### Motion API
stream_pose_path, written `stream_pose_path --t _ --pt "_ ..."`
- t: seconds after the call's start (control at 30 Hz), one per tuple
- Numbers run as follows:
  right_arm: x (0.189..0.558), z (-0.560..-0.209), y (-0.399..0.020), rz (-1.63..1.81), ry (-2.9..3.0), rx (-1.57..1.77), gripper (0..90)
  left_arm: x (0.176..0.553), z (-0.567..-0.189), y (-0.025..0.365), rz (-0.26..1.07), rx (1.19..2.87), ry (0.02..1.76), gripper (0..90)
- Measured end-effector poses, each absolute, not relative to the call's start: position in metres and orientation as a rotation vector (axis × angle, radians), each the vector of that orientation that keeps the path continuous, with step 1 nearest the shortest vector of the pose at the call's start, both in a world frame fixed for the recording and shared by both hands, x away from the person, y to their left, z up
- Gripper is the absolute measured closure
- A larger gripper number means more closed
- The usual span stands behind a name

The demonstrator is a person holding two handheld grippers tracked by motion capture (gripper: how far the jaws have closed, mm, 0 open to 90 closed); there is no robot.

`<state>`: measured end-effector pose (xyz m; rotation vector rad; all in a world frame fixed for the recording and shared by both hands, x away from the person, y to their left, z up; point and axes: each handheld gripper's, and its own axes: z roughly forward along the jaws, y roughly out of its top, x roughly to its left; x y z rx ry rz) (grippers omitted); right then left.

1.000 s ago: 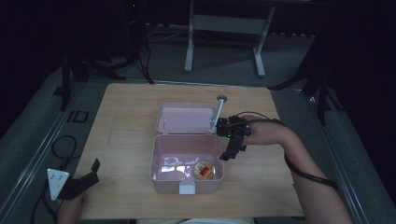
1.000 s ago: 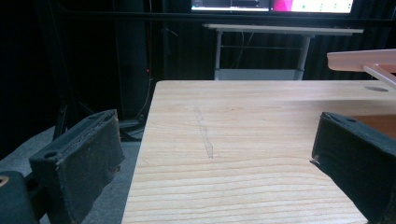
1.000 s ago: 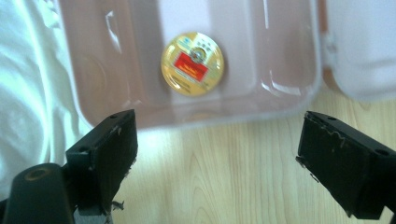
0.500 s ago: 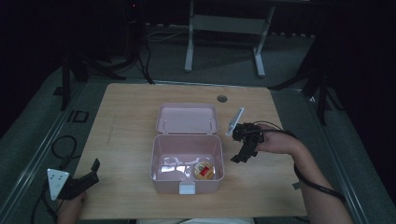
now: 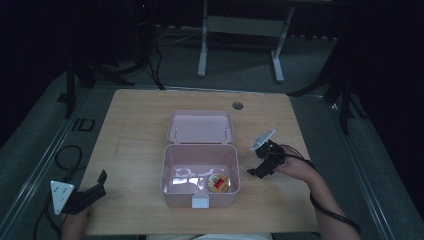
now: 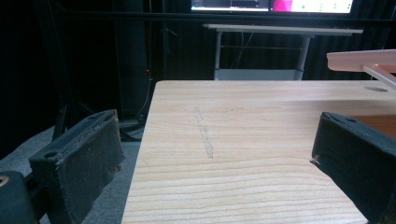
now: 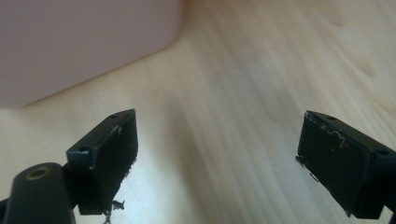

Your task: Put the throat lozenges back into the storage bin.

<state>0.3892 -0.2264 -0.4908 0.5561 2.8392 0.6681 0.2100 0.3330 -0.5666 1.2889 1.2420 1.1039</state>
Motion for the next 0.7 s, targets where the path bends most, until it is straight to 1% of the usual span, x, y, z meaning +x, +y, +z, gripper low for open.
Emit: stream_pose_path --t 0.3,0.5,0.53,0.7 --pt "0.393 -0.519 -0.254 0.764 2.624 0.744 11.5 0.21 -0.567 0.333 1.105 1.289 1.242 2.4" --pt "0.395 -0.526 -0.273 0.824 2.496 0.845 11.5 0.21 -0.567 0.333 1.105 1.289 1.243 2.4" --pt "0.394 -0.53 -0.283 0.847 2.447 0.892 11.5 0.21 -0.567 0.333 1.106 1.288 1.242 2.4" --pt "0.39 -0.536 -0.302 0.853 2.331 0.989 11.5 0.21 -0.567 0.333 1.107 1.29 1.243 2.4"
